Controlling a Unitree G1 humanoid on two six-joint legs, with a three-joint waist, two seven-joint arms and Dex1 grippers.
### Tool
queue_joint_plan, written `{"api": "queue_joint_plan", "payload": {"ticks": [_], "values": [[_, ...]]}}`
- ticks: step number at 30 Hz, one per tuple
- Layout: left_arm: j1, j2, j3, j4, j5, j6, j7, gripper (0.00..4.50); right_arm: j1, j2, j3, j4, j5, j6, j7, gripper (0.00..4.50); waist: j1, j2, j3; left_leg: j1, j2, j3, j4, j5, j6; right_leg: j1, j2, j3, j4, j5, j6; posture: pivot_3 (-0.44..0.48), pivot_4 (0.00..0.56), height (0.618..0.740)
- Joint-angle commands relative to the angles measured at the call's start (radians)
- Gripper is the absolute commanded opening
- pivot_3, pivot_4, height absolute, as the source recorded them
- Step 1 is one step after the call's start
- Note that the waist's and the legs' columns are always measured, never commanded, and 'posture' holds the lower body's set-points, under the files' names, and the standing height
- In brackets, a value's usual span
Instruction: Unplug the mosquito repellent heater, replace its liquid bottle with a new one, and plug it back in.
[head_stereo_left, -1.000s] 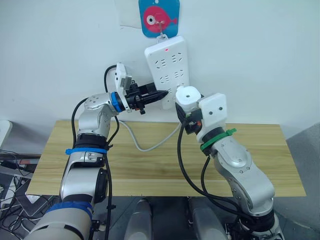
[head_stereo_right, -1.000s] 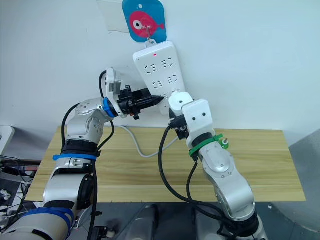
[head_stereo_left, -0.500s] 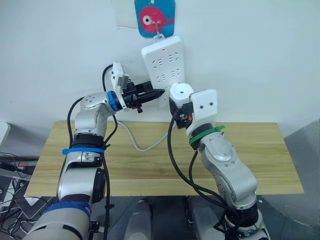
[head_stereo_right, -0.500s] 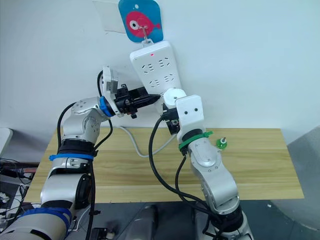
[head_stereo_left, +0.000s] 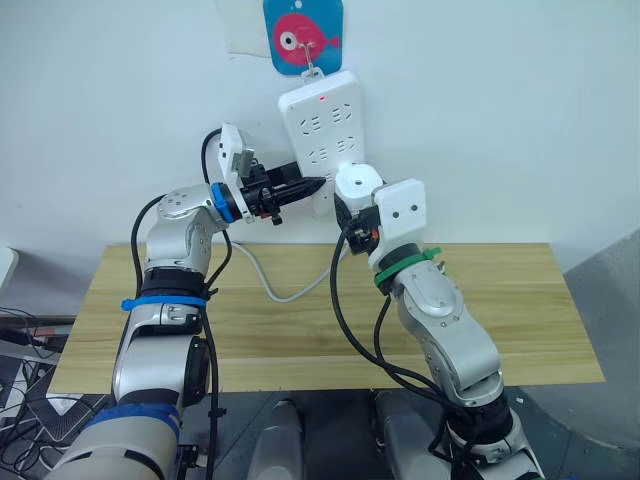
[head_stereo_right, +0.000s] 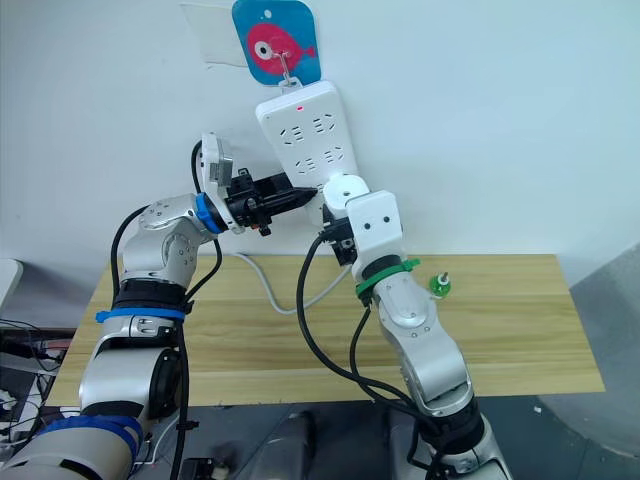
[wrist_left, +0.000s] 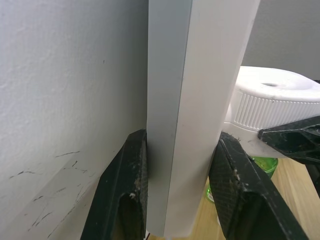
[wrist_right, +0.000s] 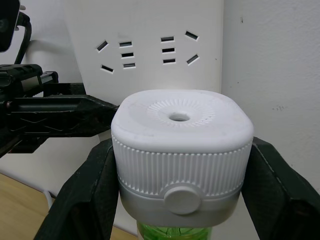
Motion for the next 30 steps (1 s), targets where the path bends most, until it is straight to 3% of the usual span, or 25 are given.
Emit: {"api": "queue_joint_plan", "payload": {"ticks": [1, 6, 8, 11, 25, 30], "values": [[-0.017, -0.025, -0.021, -0.057, -0.035, -0.006, -0.049, 1.31, -0.038, 0.011, -0.045, 0.02, -0.009, -0.012, -0.002, 2.93, 0.0, 0.0, 0.0, 0.0, 0.0, 0.0, 0.0, 0.0, 0.0, 0.0, 0.0, 0.0, 0.0, 0.0, 0.0, 0.121, 0.247, 0.74], [-0.015, -0.026, -0.017, -0.056, -0.031, -0.025, -0.039, 1.31, -0.01, 0.006, -0.048, -0.04, -0.007, 0.029, 0.012, 2.93, 0.002, 0.0, 0.0, 0.0, 0.0, 0.0, 0.0, 0.0, 0.0, 0.0, 0.0, 0.0, 0.0, 0.0, 0.0, 0.122, 0.244, 0.74], [-0.016, -0.025, -0.016, -0.053, -0.029, -0.028, -0.039, 1.31, 0.001, 0.0, -0.05, -0.067, -0.009, 0.048, 0.017, 3.69, 0.007, 0.0, 0.0, -0.001, 0.0, 0.0, 0.0, 0.0, 0.0, 0.0, 0.0, 0.0, 0.0, 0.0, 0.0, 0.122, 0.244, 0.74], [-0.019, -0.027, -0.014, -0.045, -0.026, -0.036, -0.037, 1.31, 0.018, -0.009, -0.057, -0.109, -0.007, 0.077, 0.025, 4.48, 0.014, 0.0, 0.0, -0.002, 0.0, -0.001, -0.002, 0.0, 0.0, 0.0, 0.0, -0.001, -0.003, 0.0, 0.0, 0.119, 0.242, 0.74], [-0.036, -0.028, -0.023, 0.007, -0.018, -0.069, -0.038, 1.31, 0.111, -0.097, -0.099, -0.436, 0.096, 0.348, 0.145, 4.48, 0.015, 0.0, 0.0, -0.011, -0.001, -0.002, -0.008, 0.002, -0.003, -0.005, -0.003, -0.007, -0.014, 0.004, -0.006, 0.096, 0.253, 0.74], [-0.048, -0.026, -0.025, 0.041, -0.014, -0.076, -0.043, 1.31, 0.183, -0.122, -0.235, -0.574, 0.279, 0.484, 0.255, 4.48, 0.016, 0.0, 0.0, -0.011, -0.001, -0.003, -0.008, 0.002, -0.003, -0.005, -0.003, -0.008, -0.014, 0.004, -0.006, 0.093, 0.258, 0.74]]}}
